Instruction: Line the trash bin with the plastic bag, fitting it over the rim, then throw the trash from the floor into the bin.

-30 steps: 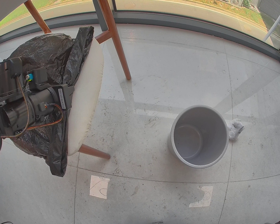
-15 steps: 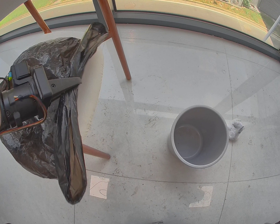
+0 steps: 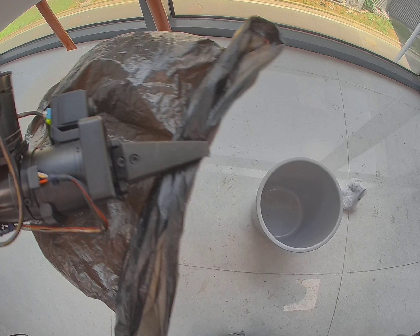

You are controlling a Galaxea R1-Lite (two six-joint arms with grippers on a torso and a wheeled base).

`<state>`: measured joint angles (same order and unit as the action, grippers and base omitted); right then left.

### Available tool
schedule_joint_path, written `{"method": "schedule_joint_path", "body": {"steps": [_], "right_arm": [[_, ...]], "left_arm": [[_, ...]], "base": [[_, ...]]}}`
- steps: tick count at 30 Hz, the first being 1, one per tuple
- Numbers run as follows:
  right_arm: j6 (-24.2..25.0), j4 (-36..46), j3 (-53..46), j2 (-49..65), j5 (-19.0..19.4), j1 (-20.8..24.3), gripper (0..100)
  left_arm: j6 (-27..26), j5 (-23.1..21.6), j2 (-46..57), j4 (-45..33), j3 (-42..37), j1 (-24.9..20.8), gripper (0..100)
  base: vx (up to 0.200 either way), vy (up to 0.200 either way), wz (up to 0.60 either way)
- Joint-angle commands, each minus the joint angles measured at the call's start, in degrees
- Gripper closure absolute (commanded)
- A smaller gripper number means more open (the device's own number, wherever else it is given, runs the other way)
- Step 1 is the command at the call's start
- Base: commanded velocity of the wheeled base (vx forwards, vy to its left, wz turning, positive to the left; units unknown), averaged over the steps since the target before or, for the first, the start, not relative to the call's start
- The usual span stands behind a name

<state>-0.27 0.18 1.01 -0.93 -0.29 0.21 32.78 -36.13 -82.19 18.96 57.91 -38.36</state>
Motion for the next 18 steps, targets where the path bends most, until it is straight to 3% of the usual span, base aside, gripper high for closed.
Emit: {"method": "schedule_joint_path", "body": {"steps": [1, 2, 11, 18], "right_arm": [[-0.4, 0.1, -1.0, 0.5, 0.3, -0.1, 0], [-0.2, 0.0, -1.0, 0.5, 0.2, 0.0, 0], [0.2, 0.0, -1.0, 0.5, 0.2, 0.0, 0], [0.2, -0.1, -1.0, 0.5, 0.2, 0.0, 0]], "left_arm": [[-1.8, 1.8, -8.5, 0.7, 3.4, -8.4, 100], [-1.9, 2.4, -12.1, 0.7, 7.0, -10.9, 100], [-1.6, 2.5, -25.4, 0.2, 22.1, -18.5, 100], [1.9, 2.6, -29.6, 0.1, 26.6, -21.8, 100]], "base": [[0.0, 0.0, 0.0], [0.0, 0.0, 0.0], [0.0, 0.0, 0.0], [0.0, 0.0, 0.0]]}}
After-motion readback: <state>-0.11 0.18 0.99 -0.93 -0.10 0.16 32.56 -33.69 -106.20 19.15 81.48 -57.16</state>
